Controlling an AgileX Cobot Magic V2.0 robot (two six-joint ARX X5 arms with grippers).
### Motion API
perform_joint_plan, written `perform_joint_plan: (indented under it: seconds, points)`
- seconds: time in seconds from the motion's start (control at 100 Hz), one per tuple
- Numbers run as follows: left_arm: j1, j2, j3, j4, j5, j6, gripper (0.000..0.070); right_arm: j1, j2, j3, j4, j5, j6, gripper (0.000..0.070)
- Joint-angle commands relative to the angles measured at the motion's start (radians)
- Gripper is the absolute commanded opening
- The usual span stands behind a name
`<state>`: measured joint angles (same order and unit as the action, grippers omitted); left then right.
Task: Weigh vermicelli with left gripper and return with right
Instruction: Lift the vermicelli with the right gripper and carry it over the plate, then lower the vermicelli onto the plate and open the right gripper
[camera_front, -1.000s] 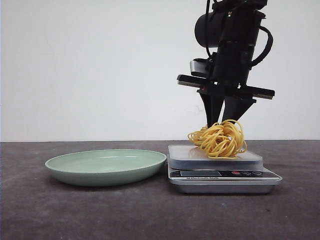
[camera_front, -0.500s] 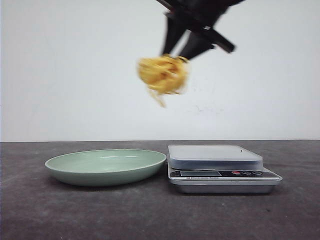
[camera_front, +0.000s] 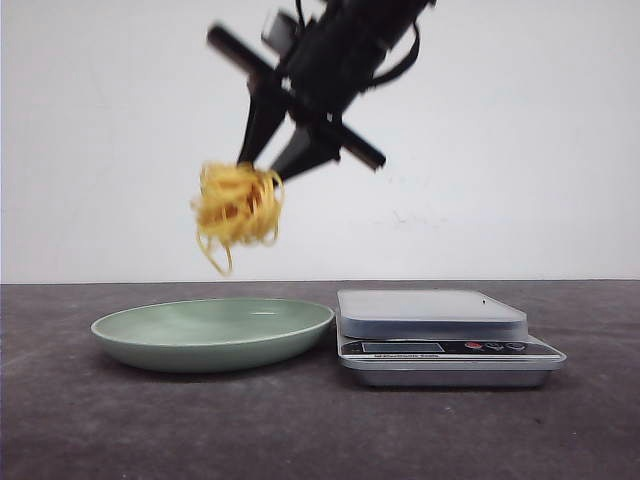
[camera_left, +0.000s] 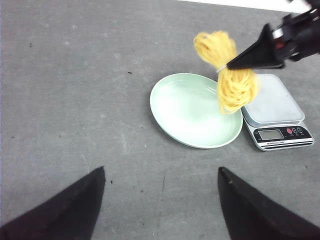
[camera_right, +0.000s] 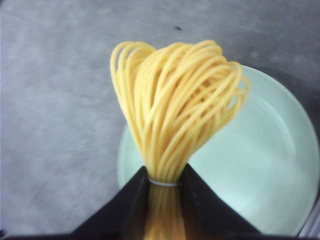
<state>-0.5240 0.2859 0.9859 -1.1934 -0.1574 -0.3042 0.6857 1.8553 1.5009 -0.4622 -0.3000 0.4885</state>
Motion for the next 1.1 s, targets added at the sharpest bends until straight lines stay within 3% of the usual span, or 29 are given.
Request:
perform_joint_plan:
  seconds: [0.0, 0.54, 0.72, 0.78, 0.86, 0.9, 1.089]
  points:
    - [-0.005, 0.000, 0.016, 0.007, 0.000, -0.004, 0.0418, 0.011, 0.035, 0.020, 0.022, 0.014, 0.022, 0.0000]
    - [-0.005, 0.000, 0.016, 0.002, 0.000, -0.005, 0.0418, 0.018, 0.164, 0.020, 0.024, 0.011, 0.011, 0.0000]
    - [-0.005, 0.000, 0.016, 0.003, 0.000, -0.004, 0.0418, 0.018, 0.164, 0.020, 0.067, -0.041, 0.011, 0.0006]
    - [-0.005, 0.000, 0.016, 0.003, 0.000, -0.004, 0.0418, 0.017, 0.164, 0.020, 0.072, -0.042, 0.019, 0.0101]
    - [-0.005, 0.000, 0.016, 0.003, 0.000, -0.004, 0.0418, 0.017, 0.164, 0.020, 0.073, -0.041, 0.021, 0.0394]
    - [-0.005, 0.000, 0.016, 0.003, 0.000, -0.004, 0.0418, 0.017, 0.164, 0.020, 0.073, -0.040, 0.021, 0.0495]
    - [-0.005, 0.000, 0.016, 0.003, 0.000, -0.004, 0.0418, 0.013, 0.146, 0.020, 0.070, -0.037, 0.019, 0.0511]
